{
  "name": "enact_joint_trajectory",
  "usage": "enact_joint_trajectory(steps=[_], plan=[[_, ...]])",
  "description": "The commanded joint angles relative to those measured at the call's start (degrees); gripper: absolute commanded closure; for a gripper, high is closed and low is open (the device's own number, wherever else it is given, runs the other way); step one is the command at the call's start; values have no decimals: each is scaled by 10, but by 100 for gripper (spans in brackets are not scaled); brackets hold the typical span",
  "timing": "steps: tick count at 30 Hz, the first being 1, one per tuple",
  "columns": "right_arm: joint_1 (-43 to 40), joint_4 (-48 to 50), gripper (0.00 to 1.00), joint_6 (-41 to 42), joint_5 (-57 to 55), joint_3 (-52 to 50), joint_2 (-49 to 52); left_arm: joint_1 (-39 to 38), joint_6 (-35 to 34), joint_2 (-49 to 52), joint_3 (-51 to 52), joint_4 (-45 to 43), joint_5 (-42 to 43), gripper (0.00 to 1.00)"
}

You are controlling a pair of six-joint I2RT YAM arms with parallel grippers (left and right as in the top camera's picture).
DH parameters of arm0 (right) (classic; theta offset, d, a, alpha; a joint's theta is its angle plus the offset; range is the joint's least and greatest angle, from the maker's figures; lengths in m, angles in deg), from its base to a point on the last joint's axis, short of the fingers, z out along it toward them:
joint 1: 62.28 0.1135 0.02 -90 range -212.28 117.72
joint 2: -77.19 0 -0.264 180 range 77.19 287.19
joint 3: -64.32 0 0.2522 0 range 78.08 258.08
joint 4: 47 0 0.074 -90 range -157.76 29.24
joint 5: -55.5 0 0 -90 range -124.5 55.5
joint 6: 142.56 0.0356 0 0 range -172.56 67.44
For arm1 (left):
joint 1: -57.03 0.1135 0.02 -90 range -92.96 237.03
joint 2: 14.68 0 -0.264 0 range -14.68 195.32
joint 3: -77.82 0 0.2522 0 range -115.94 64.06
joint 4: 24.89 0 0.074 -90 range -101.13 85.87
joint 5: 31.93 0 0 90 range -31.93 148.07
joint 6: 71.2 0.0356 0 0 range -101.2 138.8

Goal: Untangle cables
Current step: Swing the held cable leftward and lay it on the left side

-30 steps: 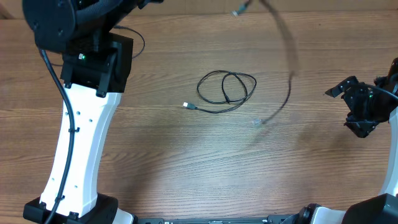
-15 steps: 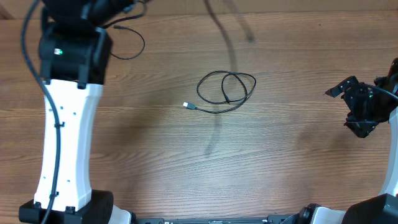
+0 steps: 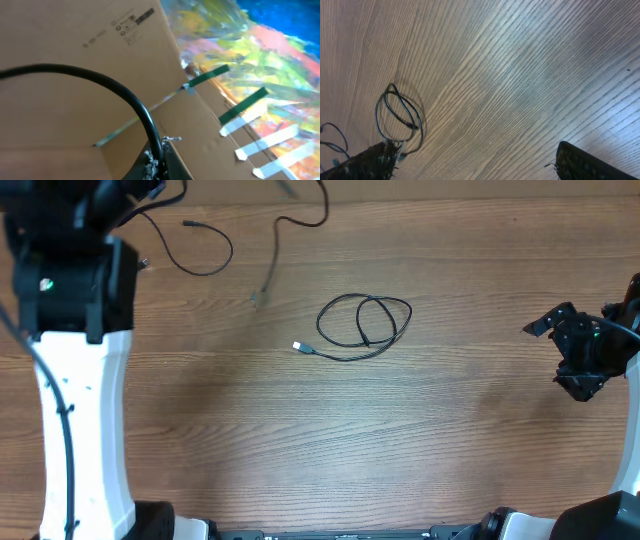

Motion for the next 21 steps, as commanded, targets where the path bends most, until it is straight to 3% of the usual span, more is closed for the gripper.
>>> enact_joint_trajectory(steps=[1,6,10,21], plan=[[-1,3,0,-3,-2,10,-4,20,91,-19,-5,88,-20,96],[-1,3,0,-3,-2,10,-4,51,213,-19,-5,268,-109,96],[-1,5,0,-3,-2,10,-4,97,308,-20,-5,322,-148,96],[-1,5,0,-3,-2,10,-4,249,309,-20,-5,355,-47,96]])
